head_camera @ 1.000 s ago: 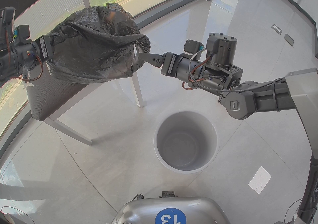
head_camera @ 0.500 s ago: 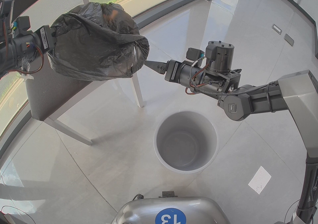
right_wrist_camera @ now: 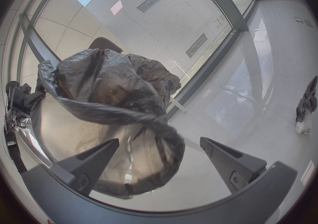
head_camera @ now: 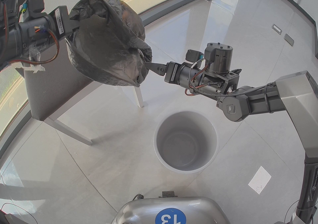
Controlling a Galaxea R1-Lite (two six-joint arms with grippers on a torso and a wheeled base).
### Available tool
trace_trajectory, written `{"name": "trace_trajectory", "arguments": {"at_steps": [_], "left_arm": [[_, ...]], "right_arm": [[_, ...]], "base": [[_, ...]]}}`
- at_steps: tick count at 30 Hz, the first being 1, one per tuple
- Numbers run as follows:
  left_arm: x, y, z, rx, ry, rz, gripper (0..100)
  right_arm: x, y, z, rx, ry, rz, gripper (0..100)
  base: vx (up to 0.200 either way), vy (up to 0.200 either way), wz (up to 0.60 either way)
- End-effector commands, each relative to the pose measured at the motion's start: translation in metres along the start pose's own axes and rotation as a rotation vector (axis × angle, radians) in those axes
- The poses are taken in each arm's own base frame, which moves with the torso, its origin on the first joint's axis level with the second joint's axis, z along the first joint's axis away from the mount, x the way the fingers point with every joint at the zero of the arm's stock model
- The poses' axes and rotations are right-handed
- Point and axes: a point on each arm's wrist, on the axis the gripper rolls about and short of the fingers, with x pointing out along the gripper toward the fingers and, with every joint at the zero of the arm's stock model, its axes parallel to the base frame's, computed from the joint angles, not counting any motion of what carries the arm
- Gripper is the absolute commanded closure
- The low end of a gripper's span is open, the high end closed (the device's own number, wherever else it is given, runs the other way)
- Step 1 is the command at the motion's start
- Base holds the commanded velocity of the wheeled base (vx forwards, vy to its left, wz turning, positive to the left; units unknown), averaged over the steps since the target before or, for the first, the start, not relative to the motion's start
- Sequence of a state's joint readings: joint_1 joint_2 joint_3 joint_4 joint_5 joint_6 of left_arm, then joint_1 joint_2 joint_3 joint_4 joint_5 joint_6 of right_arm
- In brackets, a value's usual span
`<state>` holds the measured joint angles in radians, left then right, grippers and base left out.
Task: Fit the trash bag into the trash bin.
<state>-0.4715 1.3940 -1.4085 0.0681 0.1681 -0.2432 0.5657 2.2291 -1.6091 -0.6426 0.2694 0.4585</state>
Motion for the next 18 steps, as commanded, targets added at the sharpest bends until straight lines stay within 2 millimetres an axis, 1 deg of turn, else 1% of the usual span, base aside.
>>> {"name": "trace_trajectory", "arguments": {"at_steps": [1,2,6,18], "left_arm": [[0.002,-0.008,0.002,-0.001,0.000,-0.030,100],[0.000,-0.010,0.006,-0.002,-0.002,-0.039,100],[-0.005,-0.015,0.009,-0.004,-0.011,-0.065,100],[-0.006,-0.022,0.020,-0.038,-0.046,-0.092,100]], "right_arm": [[0.000,-0.001,-0.001,0.001,0.002,-0.002,0],[0.001,-0.002,-0.003,0.002,0.007,-0.004,0],[0.002,-0.004,-0.006,0.005,0.016,-0.007,0],[0.006,-0.005,-0.016,0.008,0.036,-0.006,0]], "base": [[0.000,0.000,0.00],[0.000,0.000,0.00],[0.000,0.000,0.00],[0.000,0.000,0.00]]}}
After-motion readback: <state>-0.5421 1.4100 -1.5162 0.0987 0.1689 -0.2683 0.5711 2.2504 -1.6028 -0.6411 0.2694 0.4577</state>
